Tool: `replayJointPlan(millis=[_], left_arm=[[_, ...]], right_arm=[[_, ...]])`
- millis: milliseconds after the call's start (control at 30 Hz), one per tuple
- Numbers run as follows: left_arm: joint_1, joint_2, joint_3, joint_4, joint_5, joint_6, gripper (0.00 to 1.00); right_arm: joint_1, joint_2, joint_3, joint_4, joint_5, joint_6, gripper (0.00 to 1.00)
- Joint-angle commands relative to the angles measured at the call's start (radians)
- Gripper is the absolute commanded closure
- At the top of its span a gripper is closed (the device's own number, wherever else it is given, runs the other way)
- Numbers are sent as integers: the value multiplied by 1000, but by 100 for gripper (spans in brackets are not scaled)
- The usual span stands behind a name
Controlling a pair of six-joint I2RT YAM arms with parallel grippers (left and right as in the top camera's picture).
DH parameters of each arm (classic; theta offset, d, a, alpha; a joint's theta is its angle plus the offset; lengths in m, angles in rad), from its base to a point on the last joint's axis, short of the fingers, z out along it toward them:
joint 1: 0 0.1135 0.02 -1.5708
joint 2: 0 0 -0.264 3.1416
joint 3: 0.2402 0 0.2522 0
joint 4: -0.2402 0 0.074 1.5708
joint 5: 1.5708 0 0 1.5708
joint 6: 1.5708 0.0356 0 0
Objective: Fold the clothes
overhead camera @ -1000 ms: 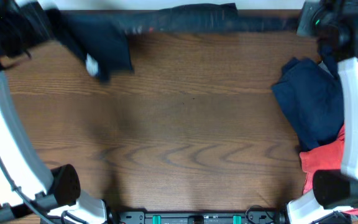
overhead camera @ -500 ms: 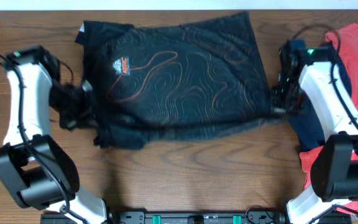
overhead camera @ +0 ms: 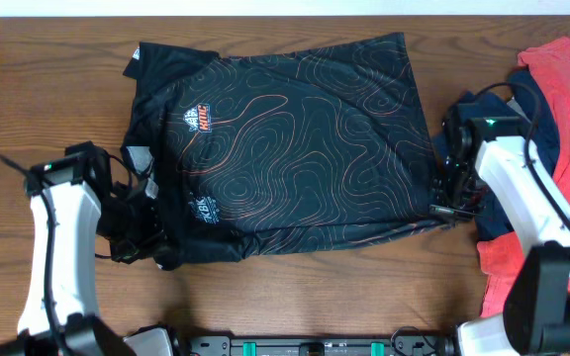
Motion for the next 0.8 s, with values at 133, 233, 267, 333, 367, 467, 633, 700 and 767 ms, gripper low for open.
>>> replayJointPlan(millis=[133, 233, 267, 333, 367, 467, 633, 700, 767], left_arm=[[48, -34, -1, 298, -23, -178, 94], [48, 6, -1, 450, -23, -219, 94], [48, 25, -1, 488, -22, -243, 94], [48, 69, -1, 558, -23, -264, 94], [48, 90, -1, 590, -22, -267, 94], [48, 159, -1, 690, -18, -275, 94], [47, 245, -1, 848, 67, -275, 94], [47, 269, -1, 902, 104, -276, 94], [46, 288, -1, 948, 118, -286, 94]], right_arm=[[-13, -17, -5, 246, -5, 0, 99], [-13, 4, -5, 366, -4, -2, 99], [-13, 14, -5, 408, -4, -2, 99], [-14, 36, -5, 486, -5, -2, 99], [-14, 49, -5, 521, -4, -2, 99], [-14, 89, -5, 605, -5, -9, 99], [-13, 165, -5, 731, -36, -9, 98], [-13, 190, -5, 775, -46, -9, 98], [-14, 212, -5, 818, -65, -9, 98]])
